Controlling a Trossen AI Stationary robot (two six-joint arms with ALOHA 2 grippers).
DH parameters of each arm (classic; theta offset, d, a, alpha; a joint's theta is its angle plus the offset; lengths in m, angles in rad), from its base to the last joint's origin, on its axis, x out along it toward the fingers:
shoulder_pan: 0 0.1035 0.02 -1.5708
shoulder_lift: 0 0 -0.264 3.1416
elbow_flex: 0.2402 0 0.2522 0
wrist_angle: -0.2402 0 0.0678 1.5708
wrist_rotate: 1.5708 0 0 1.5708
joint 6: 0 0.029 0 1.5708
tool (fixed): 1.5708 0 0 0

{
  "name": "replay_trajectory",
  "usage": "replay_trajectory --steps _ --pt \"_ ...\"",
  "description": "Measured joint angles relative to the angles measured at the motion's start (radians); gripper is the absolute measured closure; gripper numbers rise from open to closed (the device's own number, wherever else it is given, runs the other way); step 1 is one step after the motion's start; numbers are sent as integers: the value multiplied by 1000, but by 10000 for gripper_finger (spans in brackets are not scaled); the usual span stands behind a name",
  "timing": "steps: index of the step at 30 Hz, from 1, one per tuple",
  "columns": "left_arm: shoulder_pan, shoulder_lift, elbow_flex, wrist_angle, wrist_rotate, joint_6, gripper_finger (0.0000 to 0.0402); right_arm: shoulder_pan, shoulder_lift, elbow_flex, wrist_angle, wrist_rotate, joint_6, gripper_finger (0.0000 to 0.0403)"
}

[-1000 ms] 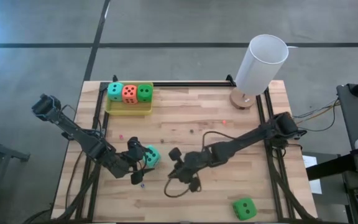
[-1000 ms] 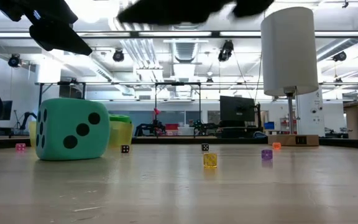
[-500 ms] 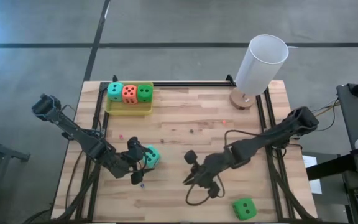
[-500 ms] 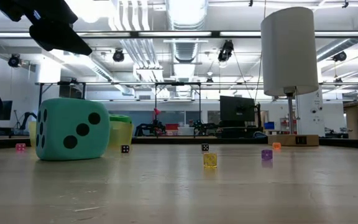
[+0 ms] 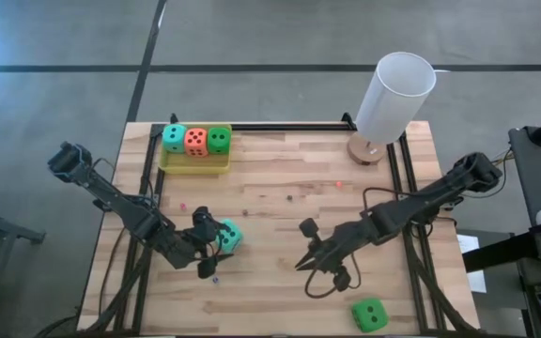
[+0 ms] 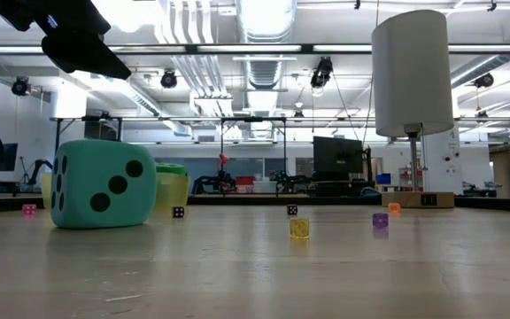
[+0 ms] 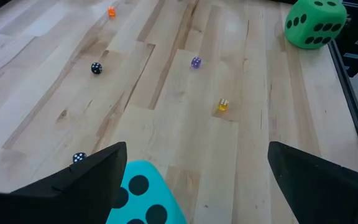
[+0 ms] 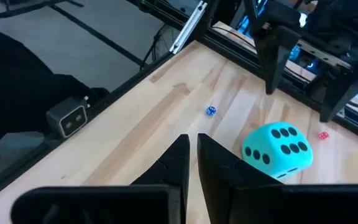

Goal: Pick & Place Dice
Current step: Put the blue large die into the yellow container

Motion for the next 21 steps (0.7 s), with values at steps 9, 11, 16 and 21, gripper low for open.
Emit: replay_trajectory --steps 9,11,16,21 --pt "0 0 0 -4 0 22 9 6 -55 -66 69 -1 4 374" --pt "0 0 0 -5 0 49 7 7 -61 -70 71 -2 4 374" --pt "1 0 16 -37 7 72 7 8 -65 -72 68 -4 7 374" --pt "0 0 76 -180 99 79 9 7 -52 -56 67 -4 25 374"
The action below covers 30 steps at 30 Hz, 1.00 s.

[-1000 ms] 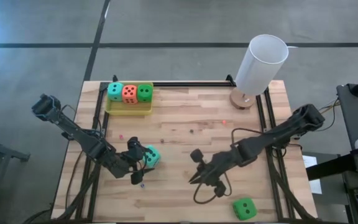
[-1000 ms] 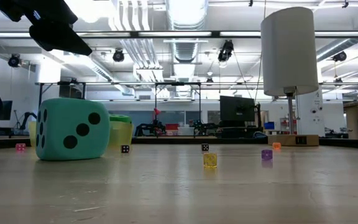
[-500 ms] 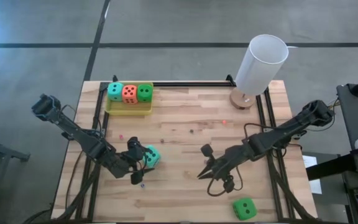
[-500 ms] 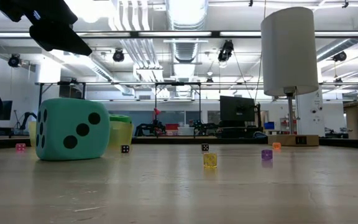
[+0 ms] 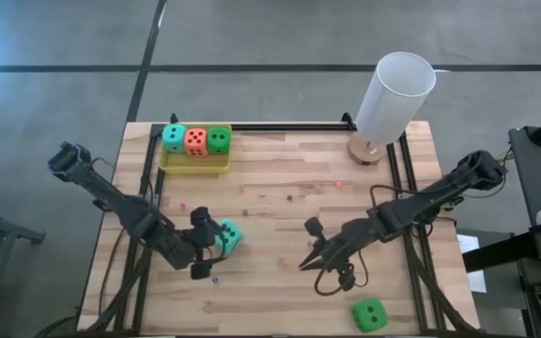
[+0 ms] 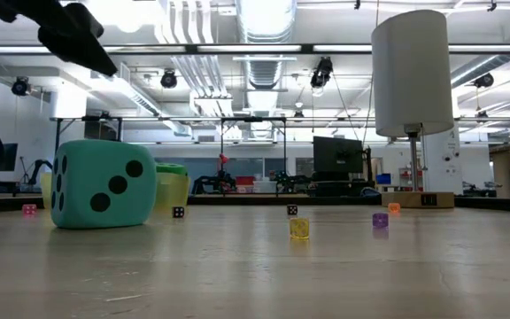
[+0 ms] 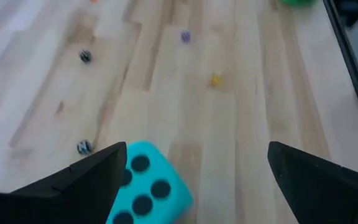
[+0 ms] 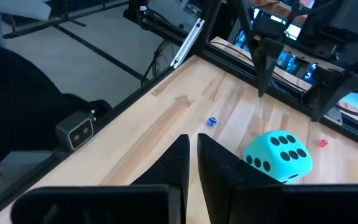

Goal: Pick & Place Dice
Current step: Put the blue large die into the yellow container

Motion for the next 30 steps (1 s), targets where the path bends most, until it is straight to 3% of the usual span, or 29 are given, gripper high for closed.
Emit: replay_trajectory --steps 5,11,17,20,30 --pt "0 0 86 -181 32 72 7 0 15 12 0 0 -2 374" --pt "20 0 144 -286 33 82 8 -1 16 14 0 0 -3 374" --pt "51 0 157 -298 48 -129 8 -1 16 14 0 1 -3 374" --pt "74 1 157 -306 111 -256 9 -1 16 14 0 0 -4 374" --pt "152 7 163 -321 238 -442 9 -1 16 13 0 1 -6 374"
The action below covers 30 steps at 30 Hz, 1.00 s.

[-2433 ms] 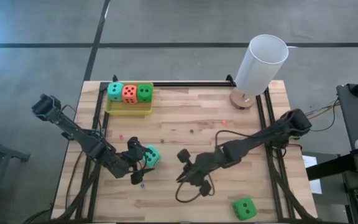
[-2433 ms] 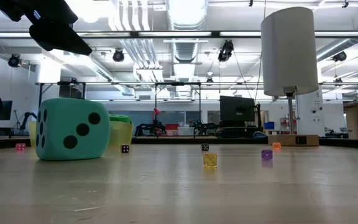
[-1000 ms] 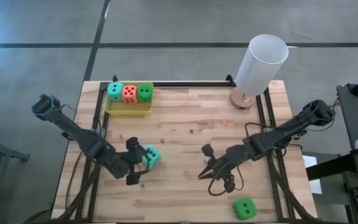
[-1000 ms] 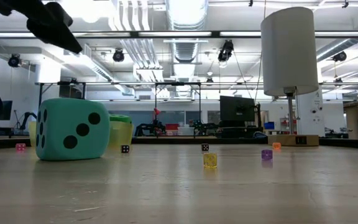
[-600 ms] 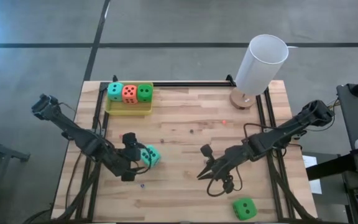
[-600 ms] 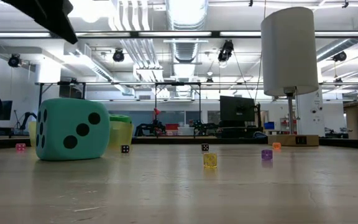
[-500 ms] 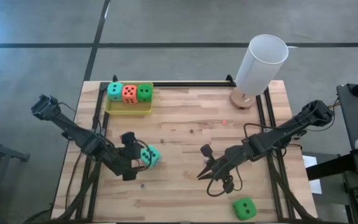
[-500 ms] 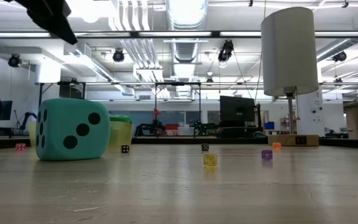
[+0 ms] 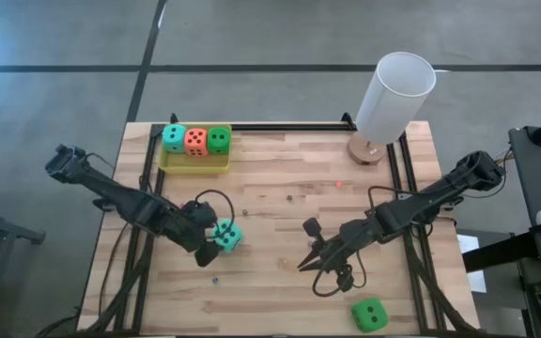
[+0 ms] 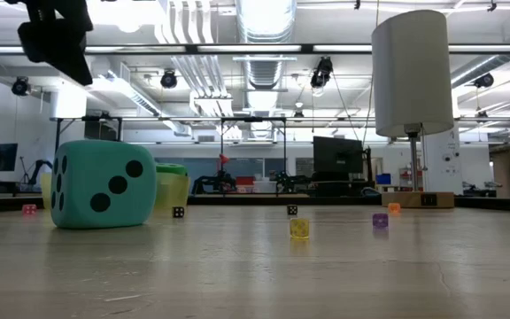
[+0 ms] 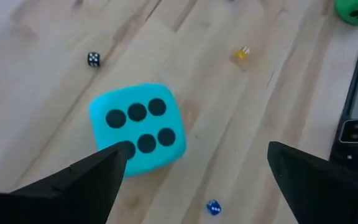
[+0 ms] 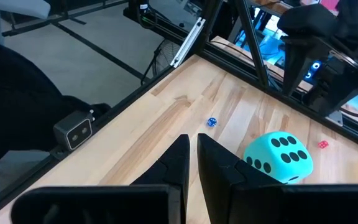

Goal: Pick & Place Dice
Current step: Put the blue large die into the yellow container

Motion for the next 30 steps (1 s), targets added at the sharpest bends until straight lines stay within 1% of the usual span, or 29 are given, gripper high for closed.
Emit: replay_trajectory --steps 9,16,20,24,26,30 --pt "49 6 -7 1 5 -12 7 0 0 0 0 0 2 374" --pt "85 52 -1 -16 -6 -9 9 0 0 0 0 0 2 374" --pt "95 81 42 -42 -7 7 7 0 0 0 0 0 2 374" --pt "98 116 121 -144 -10 7 9 0 0 0 0 0 3 374" --pt "98 132 160 -199 -30 -6 9 0 0 0 1 0 1 374" --pt "103 157 195 -236 -47 -17 7 0 0 0 1 0 2 374"
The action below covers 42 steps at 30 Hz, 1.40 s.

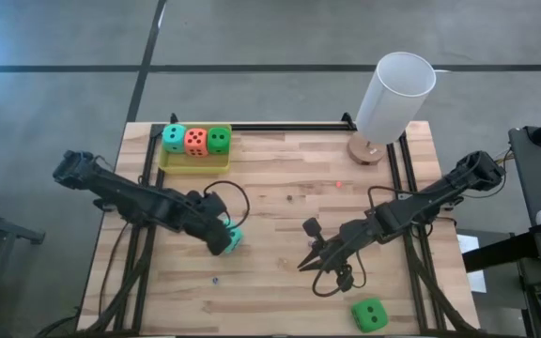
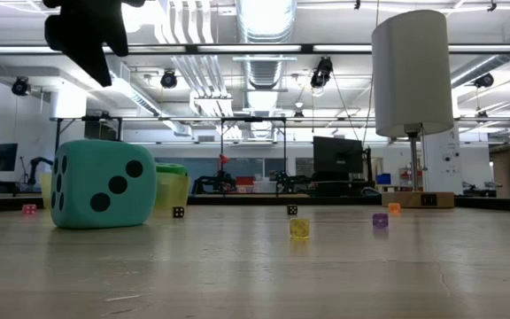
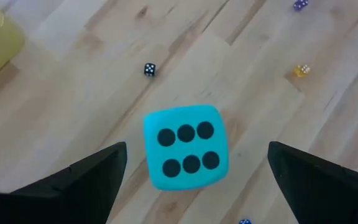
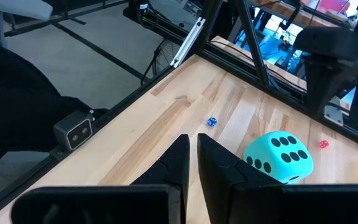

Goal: Pick & Place Dice
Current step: Put the blue large die into the yellow container

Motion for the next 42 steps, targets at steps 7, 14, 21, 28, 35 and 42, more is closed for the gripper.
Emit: replay_trajectory --steps 7,14,21,28,35,42 --pt "14 28 5 1 -1 9 10 0 0 0 0 0 -2 374" --pt "20 53 5 4 -1 6 8 0 0 0 0 0 0 374" --pt "24 87 5 4 -1 -11 9 0 0 0 0 0 -1 374" --pt "24 100 -11 17 52 -54 3 0 0 0 0 0 -1 374" --pt "24 101 -116 112 88 -67 2 0 0 0 0 0 0 374" --pt "24 101 -170 174 108 -66 2 0 0 0 0 0 -1 374"
